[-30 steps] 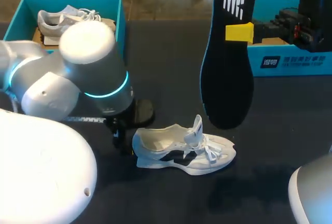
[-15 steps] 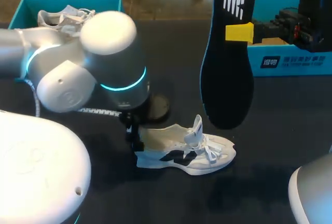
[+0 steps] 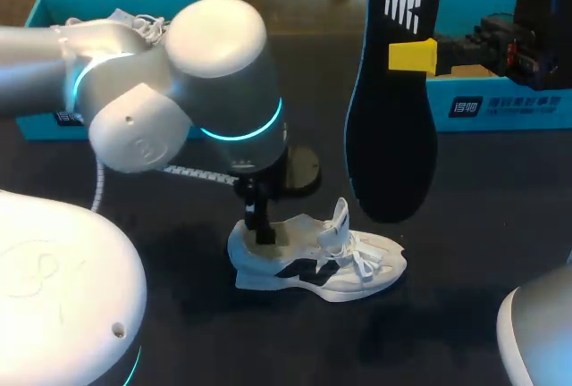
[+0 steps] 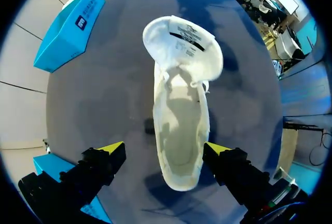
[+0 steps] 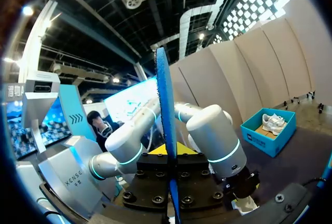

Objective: Take the shoe out of the shoebox, open the shoe tongue, remove and reinsert the insole, then place the shoe into the shoebox

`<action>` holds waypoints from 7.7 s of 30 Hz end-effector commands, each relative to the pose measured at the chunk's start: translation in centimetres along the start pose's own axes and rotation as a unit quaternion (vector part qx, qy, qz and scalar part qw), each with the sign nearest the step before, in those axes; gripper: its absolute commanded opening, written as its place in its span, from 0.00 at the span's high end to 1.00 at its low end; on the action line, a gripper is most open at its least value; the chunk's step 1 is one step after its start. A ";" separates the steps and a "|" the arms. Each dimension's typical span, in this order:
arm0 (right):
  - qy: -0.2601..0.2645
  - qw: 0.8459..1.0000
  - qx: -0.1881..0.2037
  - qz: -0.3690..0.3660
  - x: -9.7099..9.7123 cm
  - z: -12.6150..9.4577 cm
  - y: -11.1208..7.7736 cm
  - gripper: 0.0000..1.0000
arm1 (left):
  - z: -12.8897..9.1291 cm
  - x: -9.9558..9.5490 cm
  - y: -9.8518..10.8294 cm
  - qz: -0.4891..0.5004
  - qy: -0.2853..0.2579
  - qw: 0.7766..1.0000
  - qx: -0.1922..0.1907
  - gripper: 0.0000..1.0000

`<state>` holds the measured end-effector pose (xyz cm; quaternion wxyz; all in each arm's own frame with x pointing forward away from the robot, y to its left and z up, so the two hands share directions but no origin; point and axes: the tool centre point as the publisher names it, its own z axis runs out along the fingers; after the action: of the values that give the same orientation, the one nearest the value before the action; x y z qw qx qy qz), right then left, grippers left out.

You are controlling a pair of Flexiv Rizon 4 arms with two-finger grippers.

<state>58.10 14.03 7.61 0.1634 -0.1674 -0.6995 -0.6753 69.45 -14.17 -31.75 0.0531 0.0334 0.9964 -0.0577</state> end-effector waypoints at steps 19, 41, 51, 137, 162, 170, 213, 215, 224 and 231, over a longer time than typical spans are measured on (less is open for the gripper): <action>0.002 1.000 0.002 0.000 -0.3 0.4 0.3 1.00 | 6.2 -1.8 -2.5 -0.015 0.029 0.999 0.000 0.06; 0.002 1.000 0.002 0.000 -0.3 0.4 0.3 1.00 | 7.1 -1.0 -2.6 -0.014 0.037 0.999 -0.008 1.00; 0.002 1.000 0.002 0.000 -0.3 0.4 0.3 1.00 | 4.1 -0.5 -1.7 0.046 0.036 0.998 0.012 1.00; 0.002 1.000 0.002 0.000 -0.3 0.4 0.3 1.00 | 6.1 -1.8 -5.8 0.660 0.119 0.741 0.020 1.00; 0.002 1.000 0.002 0.000 -0.3 0.4 0.3 1.00 | 4.3 -2.3 -6.0 0.661 0.068 0.747 0.032 0.00; 0.002 1.000 0.002 0.000 -0.3 0.4 0.3 1.00 | -2.1 -3.9 -4.4 0.635 -0.048 0.761 0.128 0.00; 0.002 1.000 0.002 0.000 -0.3 0.4 0.3 1.00 | -10.7 -9.1 -7.0 0.536 -0.326 0.627 0.461 0.00; 0.002 1.000 0.002 0.000 -0.3 0.4 0.3 1.00 | -11.6 -9.7 -7.6 0.516 -0.361 0.617 0.473 0.00; 0.002 1.000 0.002 0.000 -0.3 0.4 0.3 1.00 | -14.8 -8.8 -7.9 0.500 -0.427 0.578 0.483 0.00; 0.024 0.997 0.018 0.072 -4.2 -1.7 0.9 1.00 | -16.8 -8.5 -7.6 0.494 -0.449 0.571 0.478 0.00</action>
<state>59.56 12.55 6.81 0.2079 -0.2083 -0.6877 -0.6636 76.41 -20.70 -13.32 0.4684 0.5296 0.5041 -0.4960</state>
